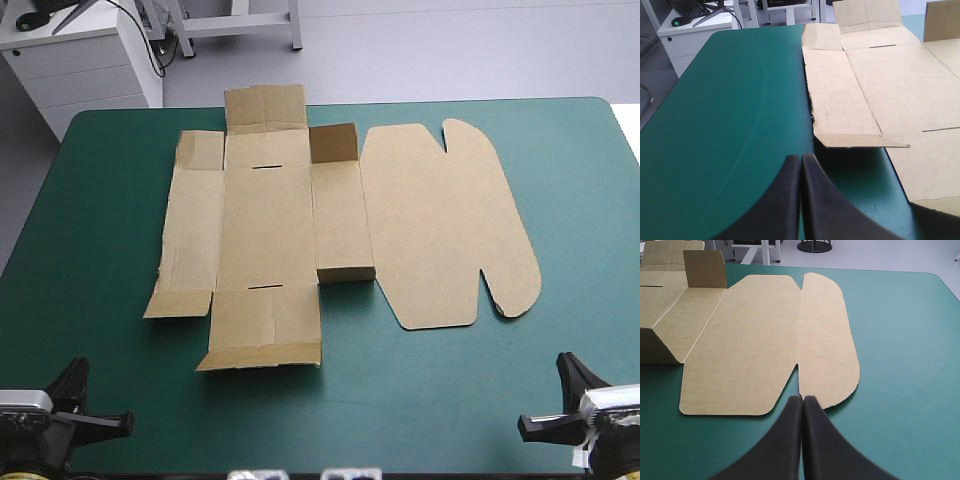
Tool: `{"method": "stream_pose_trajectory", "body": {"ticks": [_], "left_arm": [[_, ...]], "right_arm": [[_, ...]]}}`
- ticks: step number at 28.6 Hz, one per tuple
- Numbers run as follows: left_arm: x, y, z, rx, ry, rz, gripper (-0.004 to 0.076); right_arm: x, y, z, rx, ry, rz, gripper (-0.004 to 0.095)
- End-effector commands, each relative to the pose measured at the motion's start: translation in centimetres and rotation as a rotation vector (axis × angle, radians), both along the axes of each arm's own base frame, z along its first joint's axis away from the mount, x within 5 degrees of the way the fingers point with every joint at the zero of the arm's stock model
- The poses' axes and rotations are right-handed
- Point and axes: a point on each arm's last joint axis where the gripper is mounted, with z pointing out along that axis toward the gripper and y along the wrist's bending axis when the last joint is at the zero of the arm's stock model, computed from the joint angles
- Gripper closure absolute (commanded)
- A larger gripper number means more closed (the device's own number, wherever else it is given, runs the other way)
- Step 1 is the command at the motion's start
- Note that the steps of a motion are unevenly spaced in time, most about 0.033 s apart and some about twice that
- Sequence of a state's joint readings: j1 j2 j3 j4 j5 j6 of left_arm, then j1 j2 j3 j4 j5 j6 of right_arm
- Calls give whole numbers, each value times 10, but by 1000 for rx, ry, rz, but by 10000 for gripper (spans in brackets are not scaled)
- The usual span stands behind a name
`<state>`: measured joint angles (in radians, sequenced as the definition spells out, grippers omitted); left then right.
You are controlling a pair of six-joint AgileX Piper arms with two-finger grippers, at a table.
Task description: Fold the box
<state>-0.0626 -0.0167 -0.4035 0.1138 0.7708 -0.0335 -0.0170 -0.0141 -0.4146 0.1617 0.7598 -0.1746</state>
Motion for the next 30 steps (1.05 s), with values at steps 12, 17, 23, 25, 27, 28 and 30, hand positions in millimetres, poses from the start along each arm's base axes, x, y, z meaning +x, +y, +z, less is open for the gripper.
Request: {"method": "stream_pose_trajectory", "body": {"ticks": [12,17,23,25,27,28,30], "left_arm": [[-3,1,16,20,-119,5,731],[-2,5,24,95,-205,32,731],[6,4,27,102,-194,26,731],[11,3,31,102,-169,23,731],[18,2,38,96,-144,19,731],[20,2,42,97,-132,19,731],[29,2,51,99,-87,20,731]], "right_arm": [[-6,-1,16,1,-126,-5,927],[-6,-1,16,1,-126,-5,927],[-6,-1,16,1,-126,-5,927],[-6,-1,16,1,-126,-5,927],[-6,-1,16,1,-126,-5,927],[-6,-1,16,1,-126,-5,927],[-6,-1,16,1,-126,-5,927]]}}
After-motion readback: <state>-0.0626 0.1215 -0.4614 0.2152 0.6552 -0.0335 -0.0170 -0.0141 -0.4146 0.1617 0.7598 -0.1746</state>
